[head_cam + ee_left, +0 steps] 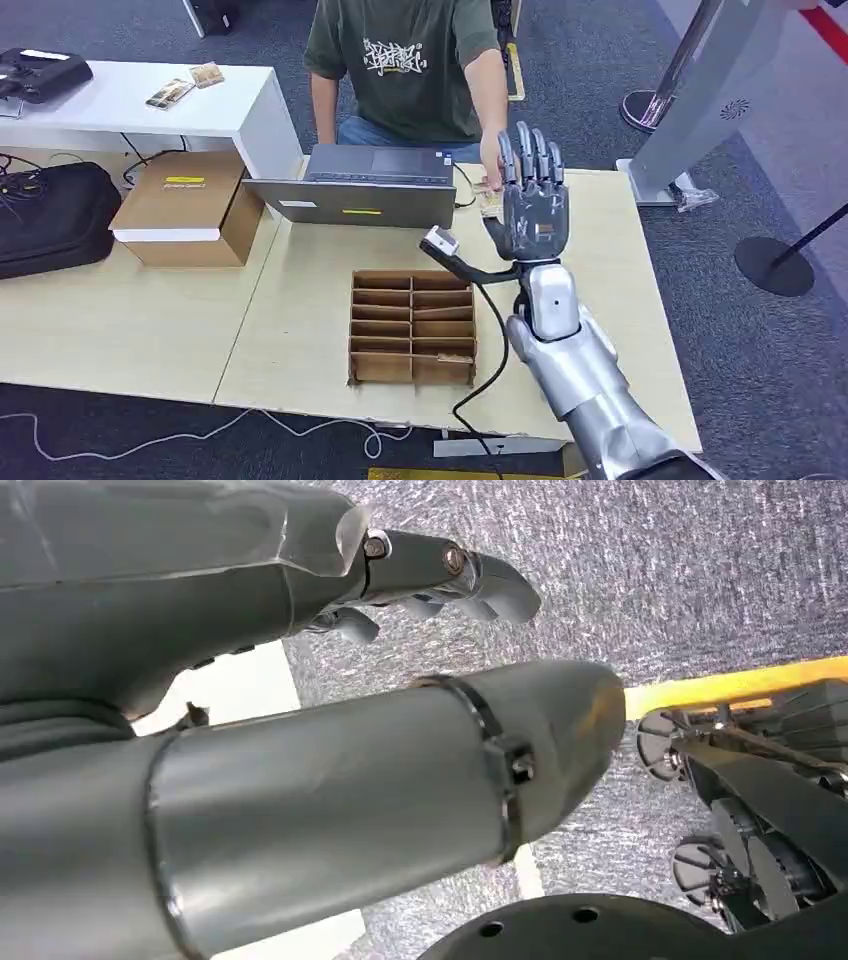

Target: Pass the card to the sensor for recognition and then transmit it.

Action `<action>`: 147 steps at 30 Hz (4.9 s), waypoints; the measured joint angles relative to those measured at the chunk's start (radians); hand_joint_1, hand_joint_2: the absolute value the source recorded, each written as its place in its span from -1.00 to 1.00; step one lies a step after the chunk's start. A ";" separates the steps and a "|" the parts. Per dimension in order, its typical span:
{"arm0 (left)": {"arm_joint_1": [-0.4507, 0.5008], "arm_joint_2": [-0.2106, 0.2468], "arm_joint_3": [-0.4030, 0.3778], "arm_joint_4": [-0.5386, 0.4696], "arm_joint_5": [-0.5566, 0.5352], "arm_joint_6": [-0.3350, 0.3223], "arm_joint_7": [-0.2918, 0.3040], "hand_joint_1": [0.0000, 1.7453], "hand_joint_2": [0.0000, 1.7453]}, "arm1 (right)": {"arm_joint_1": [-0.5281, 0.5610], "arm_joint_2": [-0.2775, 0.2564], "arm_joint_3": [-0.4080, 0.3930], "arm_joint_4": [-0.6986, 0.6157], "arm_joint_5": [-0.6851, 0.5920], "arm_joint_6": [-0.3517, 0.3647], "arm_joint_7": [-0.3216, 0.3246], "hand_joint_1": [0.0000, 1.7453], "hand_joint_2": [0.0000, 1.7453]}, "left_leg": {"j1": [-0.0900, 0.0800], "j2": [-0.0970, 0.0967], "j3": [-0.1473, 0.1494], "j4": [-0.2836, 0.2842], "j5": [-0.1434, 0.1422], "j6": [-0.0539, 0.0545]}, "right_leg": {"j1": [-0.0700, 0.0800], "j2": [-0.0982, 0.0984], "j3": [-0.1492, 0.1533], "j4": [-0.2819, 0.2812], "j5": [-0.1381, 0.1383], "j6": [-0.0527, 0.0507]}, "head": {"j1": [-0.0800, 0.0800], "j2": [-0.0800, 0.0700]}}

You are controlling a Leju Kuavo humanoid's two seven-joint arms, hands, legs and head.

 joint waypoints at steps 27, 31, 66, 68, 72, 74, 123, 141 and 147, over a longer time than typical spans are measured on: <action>0.002 0.004 0.000 0.000 0.021 -0.011 0.002 -1.00 -1.00 | -0.016 0.000 0.033 0.018 0.000 0.000 -0.008 1.00 1.00 | 0.000 0.000 0.000 0.000 0.000 0.000 | 0.000 0.000 0.000 0.000 0.000 0.000 | 0.000 0.000; 0.002 0.005 0.000 0.000 0.020 -0.011 0.002 -1.00 -1.00 | -0.016 0.000 0.033 0.018 0.000 0.000 -0.005 1.00 1.00 | 0.000 0.000 0.000 0.000 0.000 0.000 | 0.000 0.000 0.000 0.000 0.000 0.000 | 0.000 0.000; 0.008 0.014 0.000 -0.007 0.045 -0.011 0.018 -1.00 -1.00 | 0.114 0.127 -0.333 -0.241 -1.137 0.525 -0.346 1.00 1.00 | 0.000 0.000 0.000 0.000 0.000 0.000 | 0.000 0.000 -0.001 0.000 0.000 0.000 | 0.000 0.000; 0.007 0.016 0.000 -0.007 0.032 -0.011 0.021 -1.00 -1.00 | 0.132 0.127 -0.368 -0.276 -1.266 0.599 -0.338 1.00 1.00 | 0.000 0.000 0.000 0.000 0.000 0.000 | 0.000 0.000 -0.001 0.000 0.000 0.000 | 0.000 0.000; 0.007 0.020 0.000 -0.007 0.013 -0.011 0.024 -1.00 -1.00 | 0.165 0.116 -0.431 -0.327 -1.397 0.649 -0.312 1.00 1.00 | 0.000 0.000 0.000 0.000 0.000 0.000 | 0.000 0.000 -0.001 -0.001 0.000 0.000 | 0.000 0.000; 0.008 0.022 0.000 -0.007 0.008 -0.010 0.024 -1.00 -1.00 | 0.177 0.105 -0.461 -0.340 -1.444 0.666 -0.297 1.00 1.00 | 0.000 0.000 0.000 0.000 0.000 0.000 | 0.000 0.000 -0.001 -0.001 0.000 0.000 | 0.000 0.000; 0.009 -0.001 0.000 -0.007 0.053 0.023 0.021 -1.00 -1.00 | 0.543 0.010 -0.588 -0.517 -1.429 0.664 -0.208 1.00 1.00 | 0.000 0.001 -0.001 0.000 -0.002 0.001 | 0.000 0.000 -0.001 -0.001 -0.001 0.001 | 0.000 0.000; 0.008 -0.011 0.000 -0.007 0.054 0.029 0.021 -1.00 -1.00 | 0.702 0.098 -0.597 -0.682 -1.320 0.727 -0.132 1.00 1.00 | 0.000 0.001 -0.001 0.000 -0.002 0.001 | 0.000 0.000 -0.001 -0.001 -0.001 0.001 | 0.000 0.000; 0.009 -0.011 0.000 -0.007 0.072 0.024 0.021 -1.00 -1.00 | 0.734 0.109 -0.610 -0.692 -1.276 0.760 -0.130 1.00 1.00 | 0.000 0.001 -0.001 0.000 -0.002 0.001 | 0.000 0.001 -0.001 -0.001 -0.001 0.001 | 0.000 0.000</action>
